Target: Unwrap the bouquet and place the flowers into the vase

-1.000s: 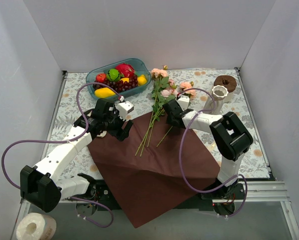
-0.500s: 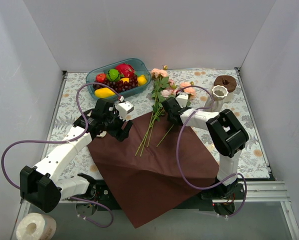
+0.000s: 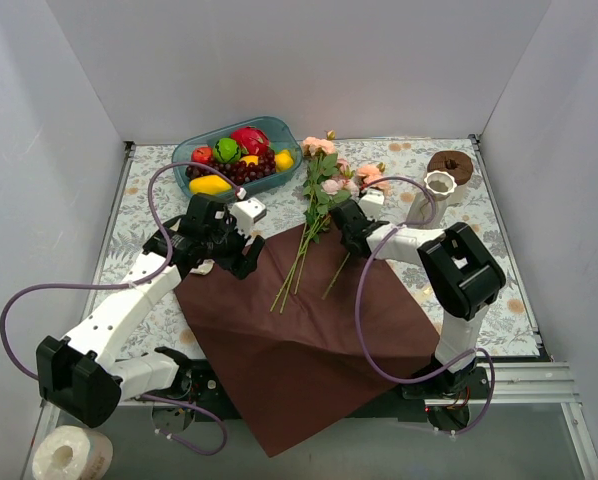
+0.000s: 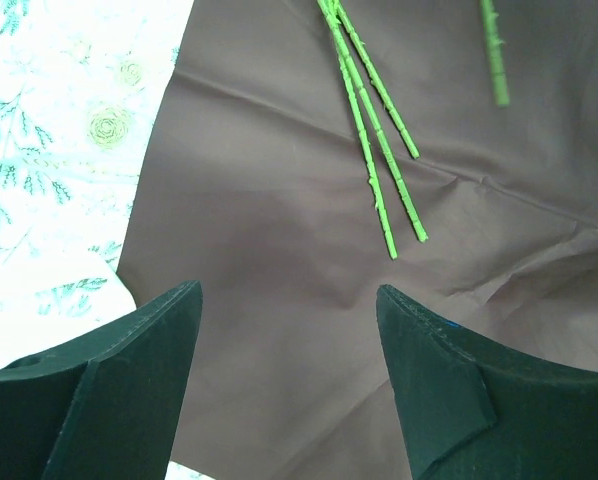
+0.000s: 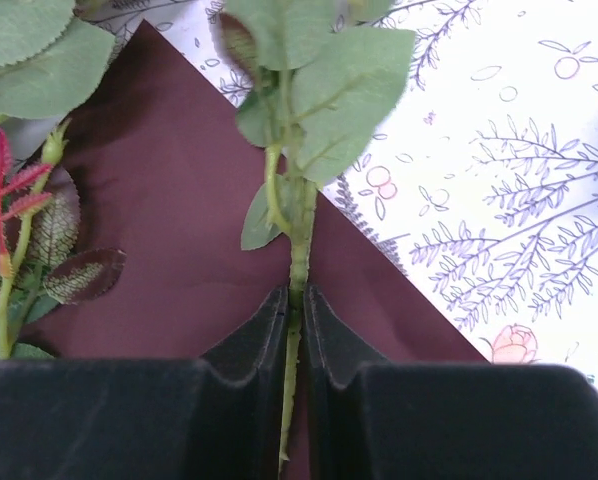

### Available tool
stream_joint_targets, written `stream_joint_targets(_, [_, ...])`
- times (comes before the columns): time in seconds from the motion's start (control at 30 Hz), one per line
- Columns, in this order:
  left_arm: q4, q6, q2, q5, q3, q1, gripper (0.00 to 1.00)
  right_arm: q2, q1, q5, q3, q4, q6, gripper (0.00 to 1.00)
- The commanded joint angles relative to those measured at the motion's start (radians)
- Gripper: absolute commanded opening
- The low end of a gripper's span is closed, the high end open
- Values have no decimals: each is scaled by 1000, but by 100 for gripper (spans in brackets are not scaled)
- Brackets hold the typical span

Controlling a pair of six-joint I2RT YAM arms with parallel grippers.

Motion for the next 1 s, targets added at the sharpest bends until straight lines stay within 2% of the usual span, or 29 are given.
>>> stream_joint_targets(0.0, [-18,2,-53,1,32,1,69,-32,1,-22,-66,-58,7,13])
stream_joint_targets(0.13, [-19,-2,-48,-2,39,2,69,-96,0,-19,-106,-35,-33,1])
stream_joint_targets(0.33, [-24,-5,-47,4,52,5,69,-220,3,-5,-130,24,-104,1])
stream_joint_targets(0.53, [-25,4,-65,-4,32,8,69,-396,3,38,-106,-9,-110,1])
stream_joint_targets(0.7, [-28,6,-73,3,31,10,69,-529,4,30,-72,60,-205,1])
stream_joint_targets(0.93, [-15,2,-67,16,34,12,69,-684,3,-44,42,362,-552,1])
stream_joint_targets(0.97, [-15,1,-68,22,34,13,69,-684,3,-47,63,405,-664,1])
